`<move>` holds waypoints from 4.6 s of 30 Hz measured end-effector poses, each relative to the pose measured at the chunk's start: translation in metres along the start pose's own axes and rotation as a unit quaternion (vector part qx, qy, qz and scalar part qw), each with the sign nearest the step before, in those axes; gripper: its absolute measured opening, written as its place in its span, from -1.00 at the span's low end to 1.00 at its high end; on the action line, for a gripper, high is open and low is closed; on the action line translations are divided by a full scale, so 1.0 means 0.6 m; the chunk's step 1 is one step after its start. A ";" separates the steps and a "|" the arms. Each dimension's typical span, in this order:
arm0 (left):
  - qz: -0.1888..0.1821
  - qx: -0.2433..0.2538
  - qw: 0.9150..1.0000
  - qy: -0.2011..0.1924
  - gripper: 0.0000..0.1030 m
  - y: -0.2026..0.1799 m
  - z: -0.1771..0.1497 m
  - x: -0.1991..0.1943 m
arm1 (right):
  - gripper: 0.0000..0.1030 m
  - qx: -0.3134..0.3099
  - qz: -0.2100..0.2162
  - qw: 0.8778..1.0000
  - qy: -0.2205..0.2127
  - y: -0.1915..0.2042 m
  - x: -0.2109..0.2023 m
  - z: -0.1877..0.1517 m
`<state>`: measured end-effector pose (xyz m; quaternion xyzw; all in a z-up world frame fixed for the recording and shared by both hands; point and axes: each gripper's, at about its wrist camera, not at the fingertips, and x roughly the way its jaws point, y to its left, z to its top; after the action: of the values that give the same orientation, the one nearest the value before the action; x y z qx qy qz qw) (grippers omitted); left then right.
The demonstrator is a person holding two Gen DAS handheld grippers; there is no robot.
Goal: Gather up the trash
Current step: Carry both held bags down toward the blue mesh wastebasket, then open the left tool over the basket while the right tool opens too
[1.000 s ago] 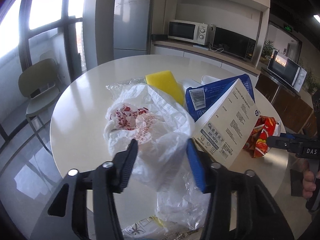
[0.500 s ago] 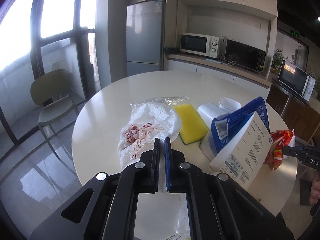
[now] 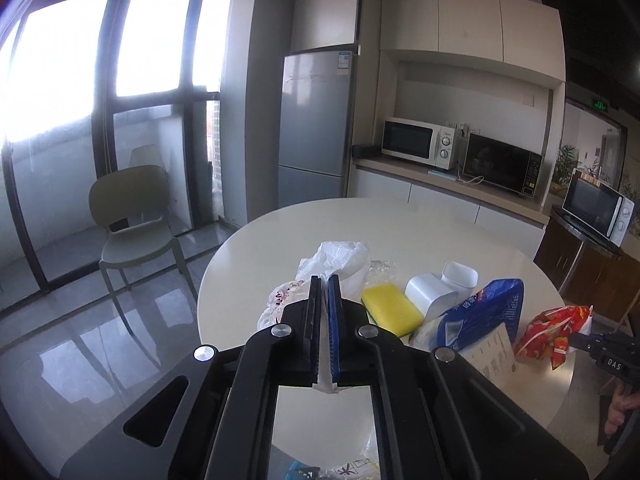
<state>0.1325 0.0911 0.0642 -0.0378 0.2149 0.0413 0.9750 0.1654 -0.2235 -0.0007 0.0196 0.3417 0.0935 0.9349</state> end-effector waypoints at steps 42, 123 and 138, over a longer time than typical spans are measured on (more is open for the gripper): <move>-0.031 -0.035 0.991 0.125 -0.95 0.005 -0.289 -0.274 | -0.80 -0.126 0.142 0.975 0.116 0.194 -0.103 -0.264; 0.029 -0.161 0.887 0.432 -0.52 0.045 -0.618 0.367 | -0.37 0.005 0.026 0.900 0.435 0.174 0.626 -0.531; 0.051 -0.183 0.893 0.408 -0.32 0.075 -0.573 0.310 | -0.30 -0.083 0.011 0.914 0.397 0.203 0.526 -0.488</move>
<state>0.1531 0.1166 -0.3280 -0.2180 0.5840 0.1102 0.7742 0.1938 -0.0527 -0.4133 -0.0925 0.6755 0.1319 0.7195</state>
